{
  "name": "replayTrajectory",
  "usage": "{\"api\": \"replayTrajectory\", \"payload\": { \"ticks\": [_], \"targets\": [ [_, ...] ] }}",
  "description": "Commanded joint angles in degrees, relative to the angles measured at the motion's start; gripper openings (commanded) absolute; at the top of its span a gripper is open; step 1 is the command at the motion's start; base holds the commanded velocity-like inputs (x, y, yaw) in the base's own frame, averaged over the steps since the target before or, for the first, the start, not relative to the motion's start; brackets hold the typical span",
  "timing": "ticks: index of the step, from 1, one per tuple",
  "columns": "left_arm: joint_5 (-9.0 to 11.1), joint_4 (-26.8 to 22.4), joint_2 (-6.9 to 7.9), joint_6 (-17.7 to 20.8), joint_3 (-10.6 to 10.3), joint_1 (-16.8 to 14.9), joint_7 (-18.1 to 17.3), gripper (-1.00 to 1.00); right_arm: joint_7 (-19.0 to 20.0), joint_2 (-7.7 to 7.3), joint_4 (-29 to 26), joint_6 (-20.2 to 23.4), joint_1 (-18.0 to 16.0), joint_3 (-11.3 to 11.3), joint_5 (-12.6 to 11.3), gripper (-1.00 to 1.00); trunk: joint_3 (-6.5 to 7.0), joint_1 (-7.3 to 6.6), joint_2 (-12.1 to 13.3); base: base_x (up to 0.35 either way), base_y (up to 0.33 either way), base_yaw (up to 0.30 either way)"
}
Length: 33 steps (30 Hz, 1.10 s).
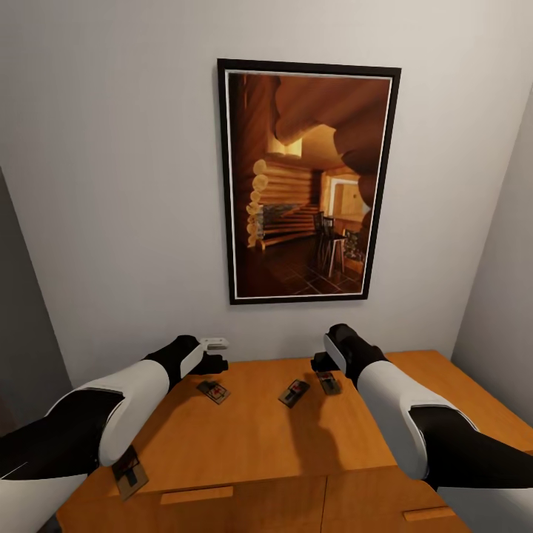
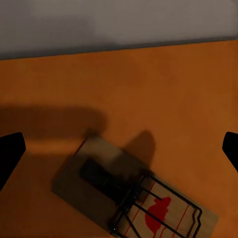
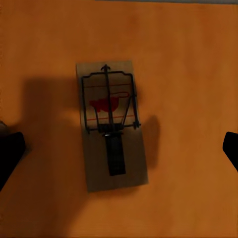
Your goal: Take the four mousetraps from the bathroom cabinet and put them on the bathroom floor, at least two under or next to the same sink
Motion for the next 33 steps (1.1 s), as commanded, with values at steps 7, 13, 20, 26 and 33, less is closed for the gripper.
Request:
{"api": "replayTrajectory", "payload": {
  "ticks": [7,13,20,26,33],
  "targets": [
    [0.61,-0.10,0.00,0.31,-0.48,-0.03,0.17,1.00,0.48,0.01,-0.07,2.23,-0.03,-0.46,0.30,1.00,-0.08,0.01,-0.06,0.000,0.000,0.000],
    [0.61,-0.10,0.00,0.31,-0.48,-0.03,0.17,1.00,0.53,0.00,-0.12,4.92,-0.03,-0.55,0.54,1.00,-0.08,0.01,-0.06,0.000,0.000,0.000],
    [0.61,-0.10,0.00,0.31,-0.48,-0.03,0.17,1.00,0.51,0.00,-0.14,6.45,-0.03,-0.56,0.86,1.00,-0.08,0.01,-0.06,0.000,0.000,0.000],
    [0.61,-0.10,0.00,0.31,-0.48,-0.03,0.17,1.00,0.46,-0.02,-0.15,6.72,-0.03,-0.55,0.99,1.00,-0.08,0.01,-0.06,0.000,0.000,0.000],
    [0.61,-0.10,-0.02,0.31,-0.43,-0.02,0.21,1.00,0.36,-0.07,-0.15,6.72,-0.03,-0.55,1.03,1.00,-0.08,0.01,-0.06,0.000,0.000,0.000]
  ]
}}
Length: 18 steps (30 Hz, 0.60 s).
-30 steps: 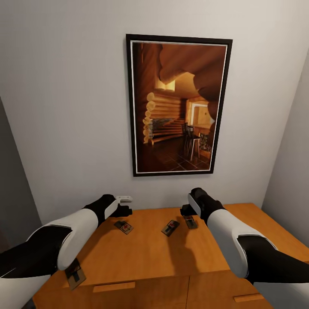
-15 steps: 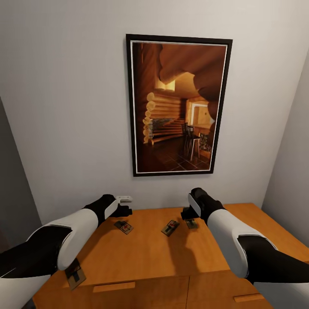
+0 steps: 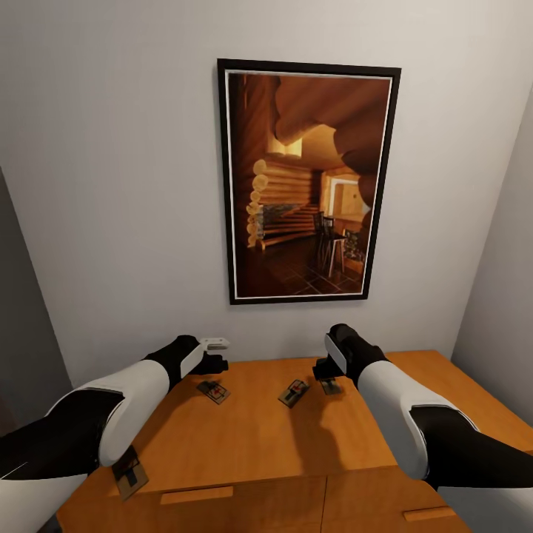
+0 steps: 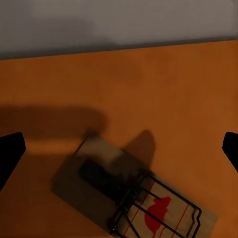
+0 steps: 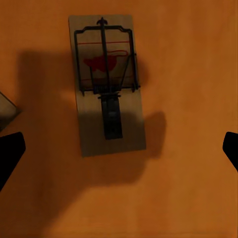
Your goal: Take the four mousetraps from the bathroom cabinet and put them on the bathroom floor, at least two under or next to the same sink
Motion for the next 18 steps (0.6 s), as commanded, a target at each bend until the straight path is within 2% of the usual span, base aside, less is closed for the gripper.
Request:
{"api": "replayTrajectory", "payload": {
  "ticks": [1,18],
  "targets": [
    [0.60,-0.10,-0.01,0.31,-0.47,-0.03,0.18,1.00,0.09,0.04,-0.06,0.21,-0.04,-0.29,0.50,1.00,-0.08,0.01,-0.06,0.000,0.000,0.000],
    [0.60,-0.10,-0.06,0.31,-0.43,-0.03,0.18,1.00,0.06,-0.18,-0.06,-0.09,-0.04,-0.22,0.52,1.00,-0.08,0.01,-0.06,0.000,0.000,0.000]
  ]
}}
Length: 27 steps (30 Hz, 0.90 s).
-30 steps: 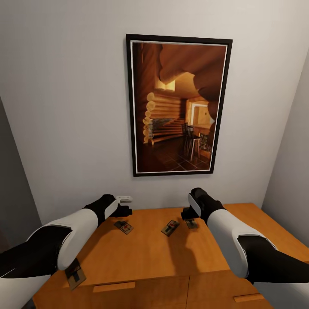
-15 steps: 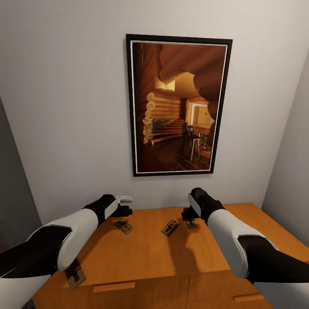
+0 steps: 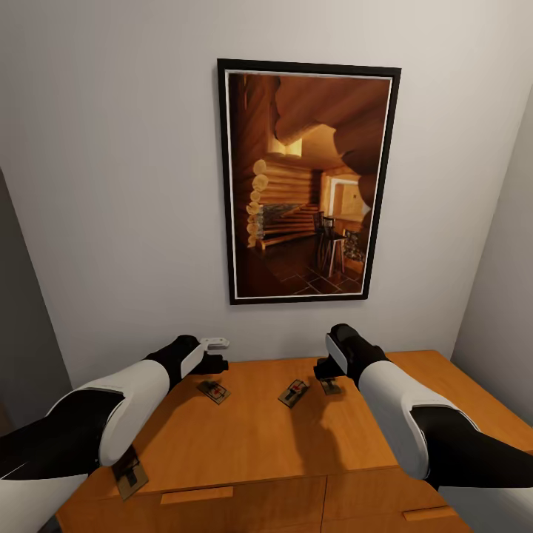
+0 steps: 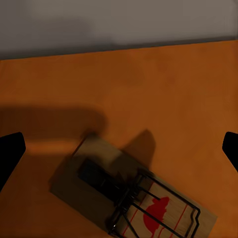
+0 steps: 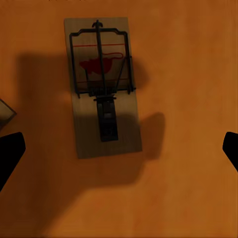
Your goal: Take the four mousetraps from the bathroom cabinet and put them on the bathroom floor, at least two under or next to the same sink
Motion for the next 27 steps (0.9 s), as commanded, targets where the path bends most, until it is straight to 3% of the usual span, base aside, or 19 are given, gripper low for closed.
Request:
{"api": "replayTrajectory", "payload": {
  "ticks": [1,11,24,27],
  "targets": [
    [0.60,-0.10,0.00,0.31,-0.48,-0.03,0.16,1.00,0.09,0.03,-0.06,0.23,-0.03,-0.28,0.50,1.00,-0.08,0.01,-0.06,0.000,0.000,0.000],
    [0.60,-0.10,0.00,0.28,-0.48,-0.03,0.13,1.00,0.03,-0.01,-0.06,0.08,-0.03,-0.27,0.50,1.00,-0.08,0.01,-0.06,0.000,0.000,0.000],
    [0.60,-0.79,0.00,0.28,-0.48,-0.01,0.17,1.00,0.01,-0.02,-0.06,-0.10,-0.03,-0.27,0.50,1.00,-2.42,2.86,-5.27,0.000,0.000,0.000],
    [0.60,-0.97,0.00,0.29,-0.48,-0.02,0.19,1.00,0.01,-0.02,-0.06,-0.11,-0.03,-0.27,0.50,1.00,-2.42,2.86,-5.27,0.000,0.000,0.000]
  ]
}}
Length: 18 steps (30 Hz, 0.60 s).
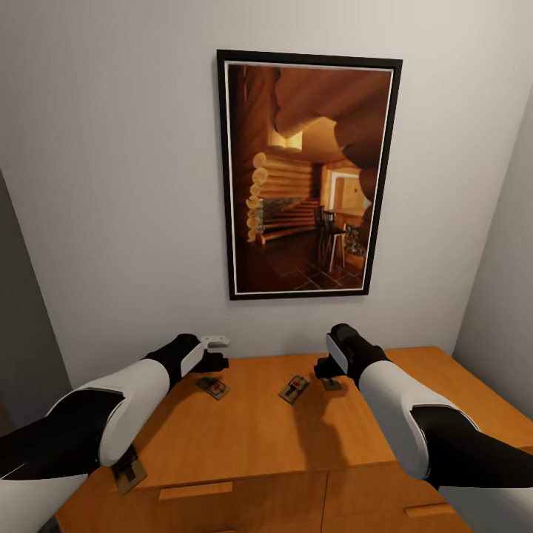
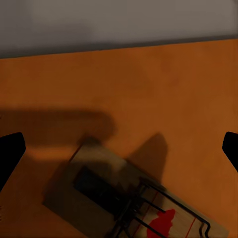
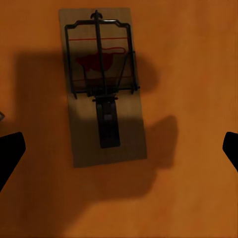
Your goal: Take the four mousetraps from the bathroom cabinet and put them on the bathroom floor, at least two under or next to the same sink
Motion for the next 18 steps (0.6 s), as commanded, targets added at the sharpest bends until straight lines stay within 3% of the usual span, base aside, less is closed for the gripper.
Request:
{"api": "replayTrajectory", "payload": {
  "ticks": [1,18],
  "targets": [
    [0.60,-0.10,0.01,0.30,-0.48,-0.02,0.17,1.00,0.09,0.04,-0.06,0.26,-0.03,-0.28,0.50,1.00,-0.08,0.00,-0.05,0.000,0.000,0.000],
    [0.60,-0.28,0.01,0.32,-0.48,-0.03,0.19,1.00,0.09,-0.04,-0.06,-0.86,-0.03,-0.27,0.58,1.00,-0.08,0.00,-0.05,0.000,0.000,0.000]
  ]
}}
